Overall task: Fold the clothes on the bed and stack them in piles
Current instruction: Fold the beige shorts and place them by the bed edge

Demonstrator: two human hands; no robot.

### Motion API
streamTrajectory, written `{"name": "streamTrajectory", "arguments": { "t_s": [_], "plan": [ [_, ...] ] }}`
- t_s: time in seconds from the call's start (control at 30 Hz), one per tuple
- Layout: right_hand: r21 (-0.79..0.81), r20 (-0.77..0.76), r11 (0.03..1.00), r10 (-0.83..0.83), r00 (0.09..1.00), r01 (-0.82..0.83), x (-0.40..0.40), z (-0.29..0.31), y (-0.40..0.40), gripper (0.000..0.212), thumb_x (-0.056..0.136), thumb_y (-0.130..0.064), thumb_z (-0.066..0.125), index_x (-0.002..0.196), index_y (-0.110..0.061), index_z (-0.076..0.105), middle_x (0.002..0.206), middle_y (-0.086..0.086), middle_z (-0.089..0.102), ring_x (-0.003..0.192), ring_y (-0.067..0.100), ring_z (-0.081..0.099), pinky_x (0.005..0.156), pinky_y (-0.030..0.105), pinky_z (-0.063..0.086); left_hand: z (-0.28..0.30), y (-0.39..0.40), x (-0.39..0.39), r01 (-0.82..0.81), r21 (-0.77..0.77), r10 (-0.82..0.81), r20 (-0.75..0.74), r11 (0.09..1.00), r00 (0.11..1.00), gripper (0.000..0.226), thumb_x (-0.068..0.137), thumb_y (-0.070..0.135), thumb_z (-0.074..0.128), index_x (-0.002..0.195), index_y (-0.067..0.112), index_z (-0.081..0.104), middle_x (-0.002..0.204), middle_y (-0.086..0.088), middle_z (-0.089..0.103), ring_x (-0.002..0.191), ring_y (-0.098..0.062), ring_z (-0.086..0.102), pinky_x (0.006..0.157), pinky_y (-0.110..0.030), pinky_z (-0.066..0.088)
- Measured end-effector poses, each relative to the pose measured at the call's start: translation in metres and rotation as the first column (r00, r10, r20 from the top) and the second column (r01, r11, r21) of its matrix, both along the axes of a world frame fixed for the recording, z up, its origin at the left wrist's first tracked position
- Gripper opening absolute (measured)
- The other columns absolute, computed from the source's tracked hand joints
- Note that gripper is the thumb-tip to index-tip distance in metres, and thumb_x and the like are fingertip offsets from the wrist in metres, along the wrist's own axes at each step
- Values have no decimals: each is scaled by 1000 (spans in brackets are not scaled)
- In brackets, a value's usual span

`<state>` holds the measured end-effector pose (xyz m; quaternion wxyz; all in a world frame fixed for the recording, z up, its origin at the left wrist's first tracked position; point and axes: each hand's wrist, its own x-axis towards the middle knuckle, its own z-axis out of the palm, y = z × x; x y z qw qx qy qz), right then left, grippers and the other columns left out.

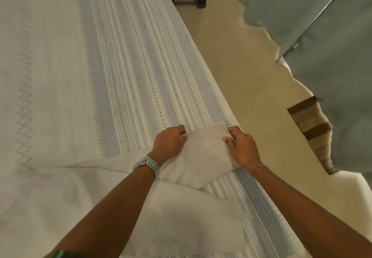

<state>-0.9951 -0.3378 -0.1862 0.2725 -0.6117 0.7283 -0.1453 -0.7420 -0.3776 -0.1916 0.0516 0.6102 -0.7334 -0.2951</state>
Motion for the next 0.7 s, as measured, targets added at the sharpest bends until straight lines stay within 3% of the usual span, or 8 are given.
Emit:
{"name": "streamTrajectory", "arguments": {
  "t_s": [0.1, 0.17, 0.23, 0.27, 0.33, 0.43, 0.57, 0.7],
  "plan": [
    [-193, -114, 981, -16, 993, -7, 3, -1, 4, 24, 101, -24, 62, 119, -8, 59, 99, 13, 71, 86, 34, 65, 65, 38, 50, -1, 1, -4, -39, -113, 41, 16, 993, 999, 13, 99, 31, 60, 98, 18, 59, 90, 1, 62, 84, -22, 56, 71, -38, 47],
    [-447, -239, 886, 10, 971, -120, 8, 3, 15, 22, 100, -23, 65, 110, -5, 60, 96, 11, 64, 82, 30, 57, 66, 40, 48, -2, 7, -1, 13, -241, 7, 81, 970, 997, 18, 93, 24, 67, 104, 12, 60, 97, -6, 62, 90, -26, 54, 76, -40, 47],
    [-564, -268, 764, 191, 944, -314, 20, 4, 39, 22, 95, -27, 71, 92, -7, 62, 85, 6, 60, 75, 26, 52, 67, 39, 45, -1, 21, 8, 62, -332, -30, 102, 941, 994, 22, 86, 20, 72, 101, 8, 61, 94, -9, 61, 86, -28, 54, 73, -39, 46],
    [-531, -242, 727, 363, 900, -436, 27, 2, 55, 26, 94, -33, 71, 84, -11, 62, 80, 4, 60, 71, 25, 52, 65, 38, 45, 0, 30, 14, 98, -364, -67, 96, 926, 993, 21, 85, 20, 72, 96, 7, 60, 88, -10, 60, 80, -28, 54, 69, -38, 44],
    [-280, -149, 698, 646, 748, -659, 40, 2, 90, 39, 93, -57, 63, 84, -20, 62, 77, -4, 61, 68, 21, 57, 61, 36, 49, 2, 53, 28, 217, -353, -190, 110, 910, 976, 23, 87, 29, 68, 87, 8, 58, 78, -10, 58, 71, -29, 53, 62, -34, 40],
    [87, -154, 703, 710, 688, -706, 48, -4, 127, 65, 80, -84, 55, 108, -25, 62, 98, -8, 64, 84, 16, 60, 69, 34, 52, 0, 88, 49, 406, -155, -390, 122, 901, 913, 39, 90, 51, 54, 84, 13, 59, 77, -7, 61, 71, -28, 57, 61, -31, 38],
    [293, -105, 761, 628, 771, -579, 53, 4, 126, 47, 86, -56, 69, 117, -22, 58, 113, -3, 58, 104, 19, 54, 82, 33, 44, 11, 109, 72, 444, 97, -454, 179, 891, 873, 64, 79, 77, 48, 106, 21, 61, 98, 2, 66, 90, -21, 58, 77, -35, 46],
    [409, -72, 704, 659, 749, -580, 52, 16, 120, 35, 99, -48, 58, 121, -21, 61, 114, 3, 65, 101, 23, 61, 81, 36, 51, 17, 118, 80, 368, 180, -398, 180, 912, 899, 50, 87, 55, 68, 119, 17, 62, 112, -3, 67, 104, -24, 60, 81, -33, 41]
  ]
}}
